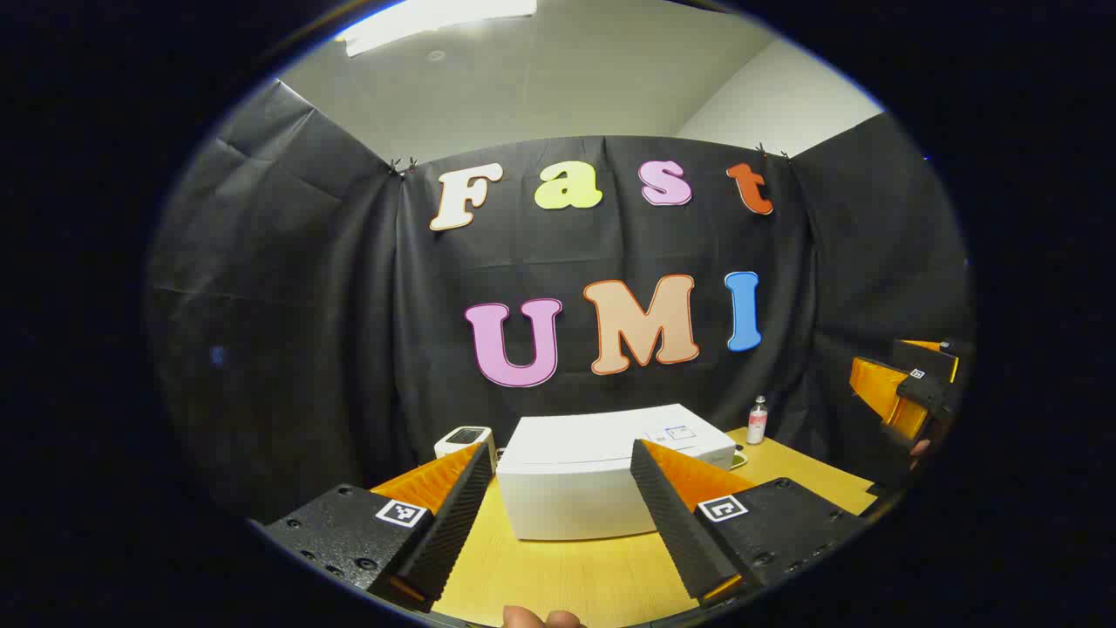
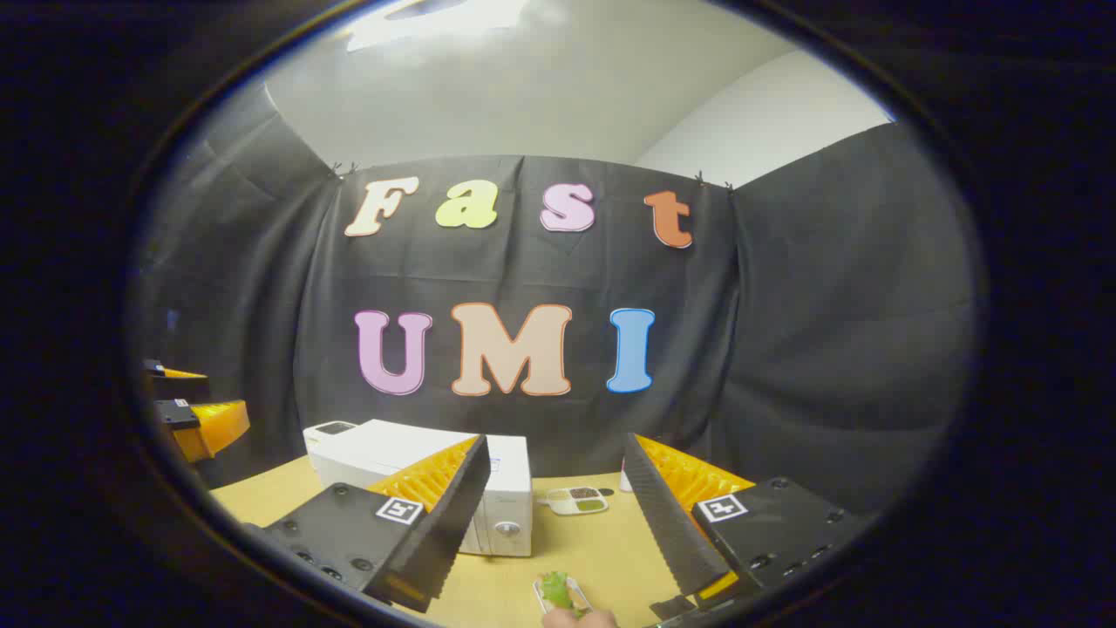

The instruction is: Open the microwave oven with the left hand, put the food in, and close the microwave oven.

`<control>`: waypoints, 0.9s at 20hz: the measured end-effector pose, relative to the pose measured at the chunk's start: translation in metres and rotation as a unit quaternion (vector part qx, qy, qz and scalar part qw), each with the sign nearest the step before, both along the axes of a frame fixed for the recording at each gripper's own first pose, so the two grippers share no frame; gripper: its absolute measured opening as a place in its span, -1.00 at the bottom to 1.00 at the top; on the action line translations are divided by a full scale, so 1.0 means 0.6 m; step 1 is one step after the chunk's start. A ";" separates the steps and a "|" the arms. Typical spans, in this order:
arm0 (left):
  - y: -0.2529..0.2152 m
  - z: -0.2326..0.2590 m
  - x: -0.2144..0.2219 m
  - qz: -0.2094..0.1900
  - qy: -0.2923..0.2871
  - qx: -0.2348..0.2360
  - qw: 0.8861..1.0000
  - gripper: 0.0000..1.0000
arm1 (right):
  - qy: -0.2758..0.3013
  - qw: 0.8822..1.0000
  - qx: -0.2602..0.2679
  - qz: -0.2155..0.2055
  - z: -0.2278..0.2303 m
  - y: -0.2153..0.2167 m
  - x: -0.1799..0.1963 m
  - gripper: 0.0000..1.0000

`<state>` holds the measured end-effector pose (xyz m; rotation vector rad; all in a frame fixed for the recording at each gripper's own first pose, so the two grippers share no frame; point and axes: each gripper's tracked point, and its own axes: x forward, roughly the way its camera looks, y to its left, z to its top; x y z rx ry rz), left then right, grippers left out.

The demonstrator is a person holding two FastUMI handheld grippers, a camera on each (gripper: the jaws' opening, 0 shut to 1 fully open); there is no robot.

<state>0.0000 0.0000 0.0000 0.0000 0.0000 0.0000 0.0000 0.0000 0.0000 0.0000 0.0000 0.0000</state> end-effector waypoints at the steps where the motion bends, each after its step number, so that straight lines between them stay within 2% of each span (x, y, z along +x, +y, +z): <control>1: -0.001 0.002 -0.001 0.000 -0.002 0.001 1.000 0.94 | -0.002 1.000 -0.003 0.001 0.002 -0.001 0.000 0.90; 4: -0.003 0.004 0.004 0.000 -0.002 0.000 1.000 0.94 | -0.005 1.000 -0.006 0.007 0.001 0.000 0.005 0.90; 5: -0.003 0.003 0.005 0.001 -0.002 -0.002 1.000 1.00 | -0.006 1.000 -0.004 0.010 0.000 0.001 0.009 0.90; 6: -0.003 0.003 0.006 0.002 -0.002 -0.003 1.000 0.94 | -0.006 1.000 -0.005 0.012 -0.001 0.001 0.011 0.90; 10: -0.008 0.006 0.013 0.002 -0.004 -0.002 1.000 0.94 | -0.005 1.000 -0.003 0.016 -0.010 -0.006 0.022 0.90; 11: -0.010 0.006 0.016 0.001 -0.003 -0.002 1.000 1.00 | -0.003 1.000 -0.002 0.017 -0.012 -0.009 0.024 0.90; 12: -0.014 0.004 0.026 0.002 -0.001 -0.002 1.000 0.94 | -0.005 1.000 -0.003 0.018 -0.013 -0.011 0.024 0.90; 14: -0.030 0.001 0.043 0.000 0.002 -0.004 1.000 1.00 | -0.014 1.000 -0.011 0.023 -0.008 -0.014 0.027 0.90; 18: -0.043 -0.003 0.052 -0.001 0.006 0.005 1.000 0.94 | -0.016 0.999 -0.029 0.034 -0.016 -0.016 0.033 0.90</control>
